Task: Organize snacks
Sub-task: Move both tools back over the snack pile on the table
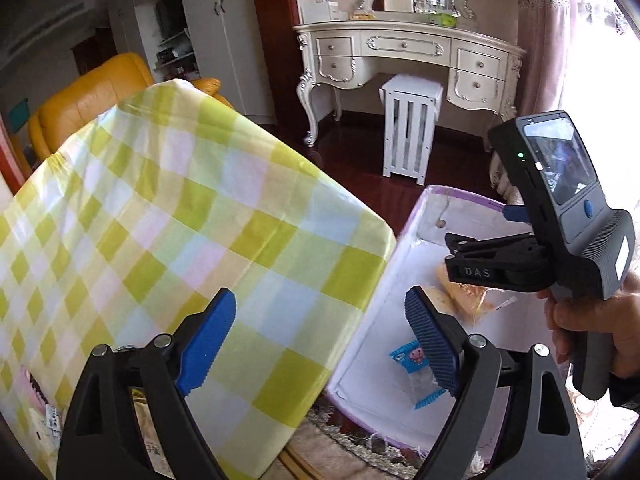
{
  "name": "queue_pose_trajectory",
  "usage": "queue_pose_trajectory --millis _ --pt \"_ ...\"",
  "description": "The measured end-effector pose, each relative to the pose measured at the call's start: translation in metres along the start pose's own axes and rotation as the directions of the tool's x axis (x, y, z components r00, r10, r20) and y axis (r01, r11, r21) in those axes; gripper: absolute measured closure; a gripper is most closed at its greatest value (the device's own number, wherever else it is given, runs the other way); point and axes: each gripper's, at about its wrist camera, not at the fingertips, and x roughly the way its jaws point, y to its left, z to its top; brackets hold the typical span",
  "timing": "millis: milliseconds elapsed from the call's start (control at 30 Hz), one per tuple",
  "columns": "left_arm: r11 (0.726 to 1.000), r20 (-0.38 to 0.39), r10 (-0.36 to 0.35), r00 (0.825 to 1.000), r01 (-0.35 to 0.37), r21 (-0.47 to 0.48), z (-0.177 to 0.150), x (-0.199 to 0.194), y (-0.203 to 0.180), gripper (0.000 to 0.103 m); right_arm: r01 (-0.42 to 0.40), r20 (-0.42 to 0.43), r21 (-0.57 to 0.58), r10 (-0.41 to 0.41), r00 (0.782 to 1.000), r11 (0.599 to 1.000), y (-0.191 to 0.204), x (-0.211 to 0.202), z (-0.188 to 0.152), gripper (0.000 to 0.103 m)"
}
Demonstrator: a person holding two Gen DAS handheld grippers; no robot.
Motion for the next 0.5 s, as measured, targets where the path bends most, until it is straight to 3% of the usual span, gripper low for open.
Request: queue_pose_trajectory --millis 67,233,500 --pt "0.998 0.001 0.037 0.999 -0.037 -0.044 -0.003 -0.011 0.017 0.019 -0.010 0.041 -0.033 0.012 0.999 0.999 0.010 -0.016 0.003 0.010" --pt "0.983 0.024 0.121 0.992 -0.116 -0.143 -0.018 -0.034 0.050 0.018 -0.123 0.121 -0.059 0.130 0.984 0.991 0.039 -0.058 0.010 0.003" --pt "0.941 0.033 0.202 0.979 -0.184 -0.283 -0.059 -0.067 0.101 0.018 -0.243 0.166 -0.150 0.267 0.949 0.958 0.105 -0.104 0.007 0.002"
